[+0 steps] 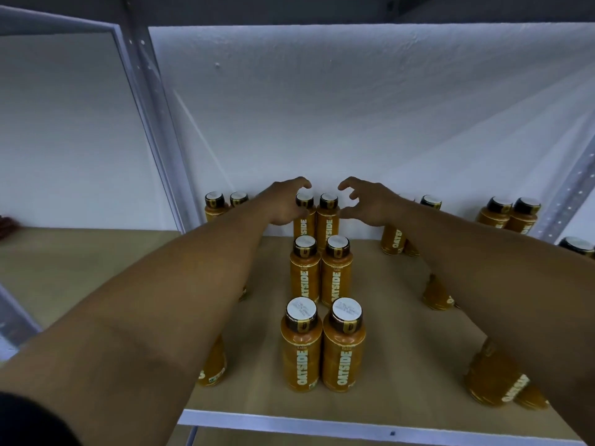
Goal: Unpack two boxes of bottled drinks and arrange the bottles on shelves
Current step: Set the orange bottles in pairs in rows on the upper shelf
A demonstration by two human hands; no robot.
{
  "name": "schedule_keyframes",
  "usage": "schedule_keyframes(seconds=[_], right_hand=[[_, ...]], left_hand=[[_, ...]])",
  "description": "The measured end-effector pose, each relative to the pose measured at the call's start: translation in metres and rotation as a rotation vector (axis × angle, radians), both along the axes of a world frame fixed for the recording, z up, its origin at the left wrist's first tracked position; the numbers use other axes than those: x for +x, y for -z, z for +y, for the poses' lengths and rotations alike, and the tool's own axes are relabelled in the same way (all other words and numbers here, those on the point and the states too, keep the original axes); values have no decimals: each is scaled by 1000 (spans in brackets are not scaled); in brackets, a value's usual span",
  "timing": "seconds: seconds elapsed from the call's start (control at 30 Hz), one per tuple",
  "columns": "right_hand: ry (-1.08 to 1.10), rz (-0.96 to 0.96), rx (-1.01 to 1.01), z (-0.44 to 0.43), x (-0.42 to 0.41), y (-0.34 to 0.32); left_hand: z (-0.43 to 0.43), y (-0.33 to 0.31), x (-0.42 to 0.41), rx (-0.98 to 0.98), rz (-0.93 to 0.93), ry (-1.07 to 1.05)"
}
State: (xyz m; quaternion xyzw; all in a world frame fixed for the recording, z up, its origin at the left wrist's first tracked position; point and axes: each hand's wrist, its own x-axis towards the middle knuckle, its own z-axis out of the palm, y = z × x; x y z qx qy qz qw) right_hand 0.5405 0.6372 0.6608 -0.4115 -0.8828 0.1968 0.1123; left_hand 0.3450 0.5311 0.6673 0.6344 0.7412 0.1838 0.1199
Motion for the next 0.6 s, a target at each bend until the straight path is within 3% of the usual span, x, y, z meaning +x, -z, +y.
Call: schedule_keyframes(seconds=[0.3, 0.6], right_hand=[[-33, 49, -43, 12, -23, 24], [38, 138, 6, 14, -29, 36]], left_hand=[[26, 19, -13, -49, 18, -31], [33, 32, -15, 37, 1, -30]])
